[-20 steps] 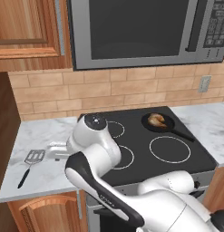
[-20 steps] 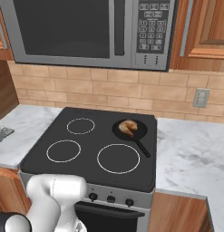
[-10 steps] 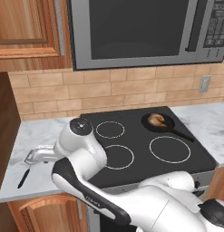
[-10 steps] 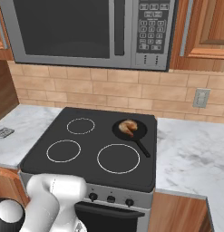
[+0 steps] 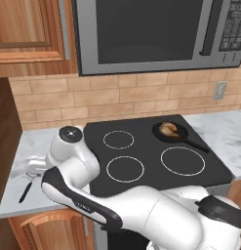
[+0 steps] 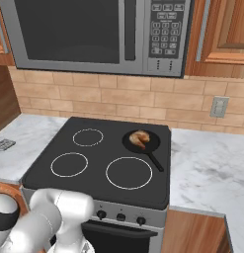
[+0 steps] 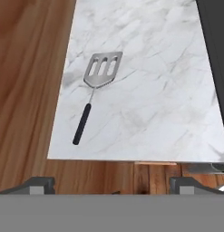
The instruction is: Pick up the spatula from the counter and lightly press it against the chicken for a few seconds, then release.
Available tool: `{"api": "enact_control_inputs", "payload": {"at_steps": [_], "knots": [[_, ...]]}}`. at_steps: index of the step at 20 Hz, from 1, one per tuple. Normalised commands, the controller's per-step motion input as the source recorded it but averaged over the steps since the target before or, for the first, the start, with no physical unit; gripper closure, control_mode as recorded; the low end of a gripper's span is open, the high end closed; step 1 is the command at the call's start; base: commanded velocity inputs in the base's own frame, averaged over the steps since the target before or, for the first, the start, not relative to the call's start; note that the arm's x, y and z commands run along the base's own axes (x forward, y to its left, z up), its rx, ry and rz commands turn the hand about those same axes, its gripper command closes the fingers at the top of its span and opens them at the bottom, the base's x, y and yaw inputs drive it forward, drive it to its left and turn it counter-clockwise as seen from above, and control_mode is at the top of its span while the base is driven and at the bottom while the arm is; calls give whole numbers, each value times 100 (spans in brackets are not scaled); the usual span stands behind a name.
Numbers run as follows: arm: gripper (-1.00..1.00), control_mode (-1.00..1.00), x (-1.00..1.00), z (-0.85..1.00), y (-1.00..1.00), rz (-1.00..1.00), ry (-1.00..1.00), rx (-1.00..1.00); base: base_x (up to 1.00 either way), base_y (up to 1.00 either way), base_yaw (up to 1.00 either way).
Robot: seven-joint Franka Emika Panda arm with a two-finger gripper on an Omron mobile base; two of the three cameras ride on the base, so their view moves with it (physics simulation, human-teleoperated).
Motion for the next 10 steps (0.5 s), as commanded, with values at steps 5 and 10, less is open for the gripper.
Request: {"api": "enact_control_inputs", "payload": {"at_steps": [5,10], "knots": [[-100,-100,12,-29,26,-3,1,-4,0,0,0],[-100,-100,17,-19,21,-3,0,-2,0,0,0]]}}
